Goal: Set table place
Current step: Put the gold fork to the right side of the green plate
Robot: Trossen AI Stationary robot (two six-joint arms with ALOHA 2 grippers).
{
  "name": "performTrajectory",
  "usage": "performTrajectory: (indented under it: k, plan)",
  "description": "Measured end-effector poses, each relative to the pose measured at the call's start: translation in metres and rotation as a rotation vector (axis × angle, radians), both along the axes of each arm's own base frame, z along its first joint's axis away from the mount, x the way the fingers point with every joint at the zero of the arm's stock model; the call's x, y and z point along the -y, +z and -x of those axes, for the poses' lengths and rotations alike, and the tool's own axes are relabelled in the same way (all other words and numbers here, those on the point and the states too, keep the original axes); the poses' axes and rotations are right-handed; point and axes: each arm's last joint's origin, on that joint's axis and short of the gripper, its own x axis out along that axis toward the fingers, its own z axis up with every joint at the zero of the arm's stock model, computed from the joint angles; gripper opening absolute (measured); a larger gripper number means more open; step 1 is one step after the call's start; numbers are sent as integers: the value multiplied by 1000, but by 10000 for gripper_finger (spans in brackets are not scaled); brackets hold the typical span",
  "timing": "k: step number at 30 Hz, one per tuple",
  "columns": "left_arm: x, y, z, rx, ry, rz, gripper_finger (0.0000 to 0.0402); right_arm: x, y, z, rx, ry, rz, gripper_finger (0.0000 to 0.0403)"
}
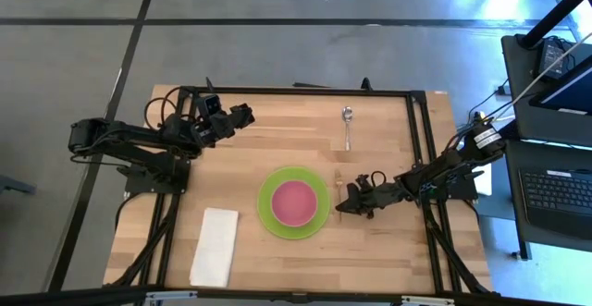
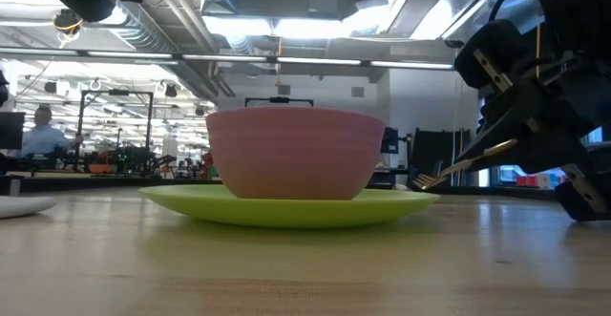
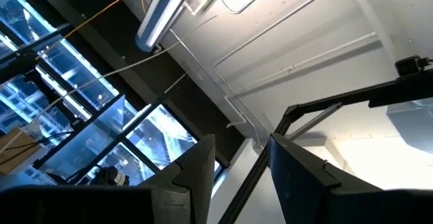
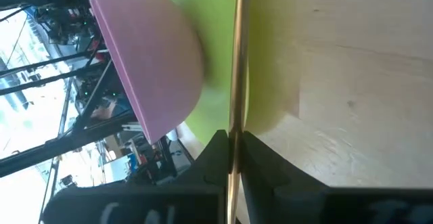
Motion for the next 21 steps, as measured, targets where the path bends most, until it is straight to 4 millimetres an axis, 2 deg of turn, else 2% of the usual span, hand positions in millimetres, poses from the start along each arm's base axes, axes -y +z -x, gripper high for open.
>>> performTrajectory:
  k: [21]
  plan:
    - [0,0,0,0,0,0,133,-5,-3,-6,-140,57,-26,24]
